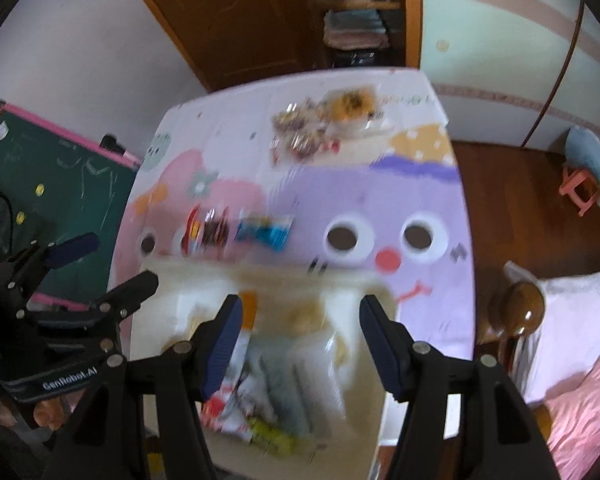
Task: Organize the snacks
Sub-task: 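Lift both grippers away from the tray toward the remaining snacks, then grasp the clear granola bag with the left gripper while the right grasps the yellow-labeled pack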
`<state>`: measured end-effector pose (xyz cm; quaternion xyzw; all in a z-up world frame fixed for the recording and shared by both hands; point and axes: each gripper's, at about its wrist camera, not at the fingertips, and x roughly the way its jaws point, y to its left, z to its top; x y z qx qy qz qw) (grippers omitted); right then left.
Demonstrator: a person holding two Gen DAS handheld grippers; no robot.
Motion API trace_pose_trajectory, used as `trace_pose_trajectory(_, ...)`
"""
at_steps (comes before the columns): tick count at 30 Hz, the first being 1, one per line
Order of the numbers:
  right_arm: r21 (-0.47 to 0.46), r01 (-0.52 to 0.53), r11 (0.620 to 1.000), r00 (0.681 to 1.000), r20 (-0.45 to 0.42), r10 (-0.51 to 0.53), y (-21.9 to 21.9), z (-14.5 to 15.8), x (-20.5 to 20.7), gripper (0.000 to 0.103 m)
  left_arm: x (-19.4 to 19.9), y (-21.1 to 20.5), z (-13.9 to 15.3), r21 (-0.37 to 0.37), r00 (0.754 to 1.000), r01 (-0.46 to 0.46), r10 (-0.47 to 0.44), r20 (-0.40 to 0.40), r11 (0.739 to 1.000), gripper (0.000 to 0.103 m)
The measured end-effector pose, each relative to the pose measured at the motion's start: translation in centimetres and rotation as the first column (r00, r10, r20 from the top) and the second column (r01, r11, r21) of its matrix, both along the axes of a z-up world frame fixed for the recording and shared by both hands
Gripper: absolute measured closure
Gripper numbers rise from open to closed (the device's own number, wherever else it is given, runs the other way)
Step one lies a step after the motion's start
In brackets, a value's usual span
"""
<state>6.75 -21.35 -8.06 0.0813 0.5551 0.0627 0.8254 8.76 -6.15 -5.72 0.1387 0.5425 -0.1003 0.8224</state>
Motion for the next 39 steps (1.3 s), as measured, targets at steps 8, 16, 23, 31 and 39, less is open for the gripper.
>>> trace_pose_trajectory(8, -0.046, 0.079, 0.996, 0.992, 0.105, -0.073, -3.4, 3.9, 7.8, 0.042, 8.5, -2.2, 2.4, -0.004, 0.996, 0.05, -0.049, 0.073, 0.999, 0.016)
trace_pose_trajectory(16, 0.022, 0.155, 0.988, 0.986, 0.06, -0.156, -6.6, 0.9, 15.9, 0.036, 15.5, -4.5, -0.5, -0.03, 0.998, 0.055, -0.054, 0.031, 0.998, 0.015)
trace_pose_trajectory(23, 0.043, 0.166, 0.985, 0.986, -0.041, -0.164, -7.7, -6.2, 22.1, 0.036, 19.9, -5.5, -8.5, -0.058, 0.994, 0.031, -0.037, -0.106, 0.998, 0.015)
trace_pose_trajectory(31, 0.04, 0.162, 0.986, 0.982, -0.102, -0.157, -8.4, -13.0, 26.8, 0.036, 22.7, -4.6, -15.2, -0.142, 0.973, -0.078, 0.044, -0.228, 0.987, 0.015)
trace_pose_trajectory(39, 0.082, 0.13, 0.988, 0.986, -0.115, -0.12, -7.1, -16.1, 28.4, 0.031, 23.6, -4.9, -17.6, -0.164, 0.963, -0.1, 0.054, -0.263, 0.981, 0.015)
